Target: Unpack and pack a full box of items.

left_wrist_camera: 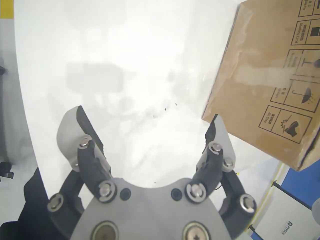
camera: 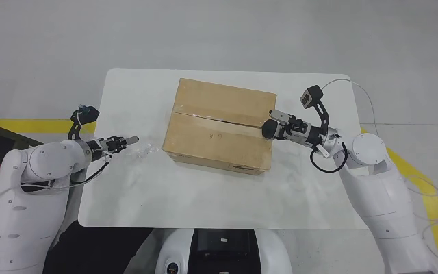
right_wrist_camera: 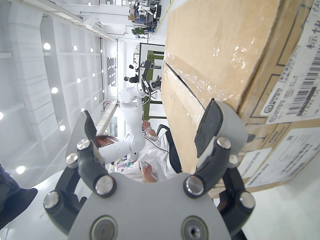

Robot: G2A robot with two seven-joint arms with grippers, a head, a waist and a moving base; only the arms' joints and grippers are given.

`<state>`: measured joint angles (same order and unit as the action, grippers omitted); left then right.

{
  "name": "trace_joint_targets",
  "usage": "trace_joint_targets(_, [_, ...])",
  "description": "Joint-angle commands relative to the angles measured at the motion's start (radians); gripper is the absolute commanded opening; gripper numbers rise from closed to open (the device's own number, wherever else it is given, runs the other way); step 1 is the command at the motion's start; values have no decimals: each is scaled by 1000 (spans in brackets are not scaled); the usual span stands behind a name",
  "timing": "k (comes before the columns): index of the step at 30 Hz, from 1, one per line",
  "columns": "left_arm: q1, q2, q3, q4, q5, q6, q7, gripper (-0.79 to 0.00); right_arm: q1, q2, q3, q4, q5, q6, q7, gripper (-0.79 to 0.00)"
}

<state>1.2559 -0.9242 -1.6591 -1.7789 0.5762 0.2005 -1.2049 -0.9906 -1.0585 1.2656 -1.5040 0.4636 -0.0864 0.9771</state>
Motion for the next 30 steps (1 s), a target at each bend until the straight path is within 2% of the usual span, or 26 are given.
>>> trace_joint_targets(1, [0, 0, 0, 0, 0, 0, 0, 0, 0, 0, 0, 0, 0, 0, 0, 0])
trace_joint_targets(13, [0, 0, 0, 0, 0, 0, 0, 0, 0, 0, 0, 0, 0, 0, 0, 0])
trace_joint_targets(19, [27, 1, 12, 2, 3, -24, 26, 0, 0, 0, 0, 0, 0, 0, 0, 0])
trace_joint_targets(25, [13, 3, 68, -12, 55, -21, 5, 0, 0, 0, 0, 0, 0, 0, 0, 0])
trace_joint_targets(30, [-20, 1, 127, -11, 125, 32, -19, 0, 0, 0, 0, 0, 0, 0, 0, 0])
